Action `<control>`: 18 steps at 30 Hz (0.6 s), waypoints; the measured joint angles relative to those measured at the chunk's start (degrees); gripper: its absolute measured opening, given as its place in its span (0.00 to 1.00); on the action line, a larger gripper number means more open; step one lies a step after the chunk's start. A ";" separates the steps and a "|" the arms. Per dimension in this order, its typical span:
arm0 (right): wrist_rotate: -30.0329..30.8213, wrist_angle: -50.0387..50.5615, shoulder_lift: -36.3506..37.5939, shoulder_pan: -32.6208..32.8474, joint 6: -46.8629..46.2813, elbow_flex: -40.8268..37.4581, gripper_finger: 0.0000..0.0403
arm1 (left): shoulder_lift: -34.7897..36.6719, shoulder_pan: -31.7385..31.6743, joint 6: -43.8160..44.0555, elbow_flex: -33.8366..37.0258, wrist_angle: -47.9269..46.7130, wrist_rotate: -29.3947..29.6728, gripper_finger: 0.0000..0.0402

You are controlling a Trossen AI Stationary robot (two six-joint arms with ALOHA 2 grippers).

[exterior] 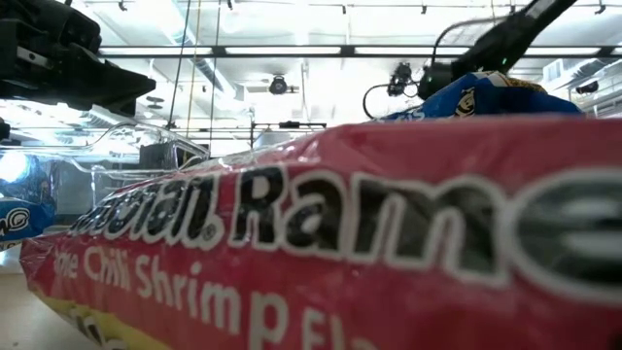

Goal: Sort Maruchan noodles
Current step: Put the blue noodle pack into the right transparent bin

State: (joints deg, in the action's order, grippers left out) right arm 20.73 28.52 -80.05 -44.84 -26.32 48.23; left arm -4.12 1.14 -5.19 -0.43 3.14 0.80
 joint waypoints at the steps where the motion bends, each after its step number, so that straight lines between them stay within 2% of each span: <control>1: -0.13 -2.15 -1.33 -1.54 0.87 0.00 0.45 | 0.01 -0.01 0.00 0.02 0.00 0.02 0.14; 6: -3.31 -3.80 -7.10 -7.44 1.26 0.00 0.43 | 0.01 0.01 0.00 0.01 0.02 0.00 0.14; 11: -7.09 6.75 -7.93 -9.42 -4.10 0.37 0.41 | 0.00 0.00 0.00 0.01 0.01 0.01 0.14; 15: -13.89 18.73 -3.22 -6.95 -7.11 -0.25 0.41 | 0.01 0.00 0.00 0.01 0.01 0.01 0.14; 18: -16.79 19.71 4.22 -4.18 -10.61 0.05 0.41 | 0.00 0.01 0.00 0.02 0.02 0.00 0.14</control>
State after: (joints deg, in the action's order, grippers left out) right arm 3.94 48.23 -75.84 -49.02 -36.94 48.28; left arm -4.12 1.15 -5.19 -0.41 3.16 0.80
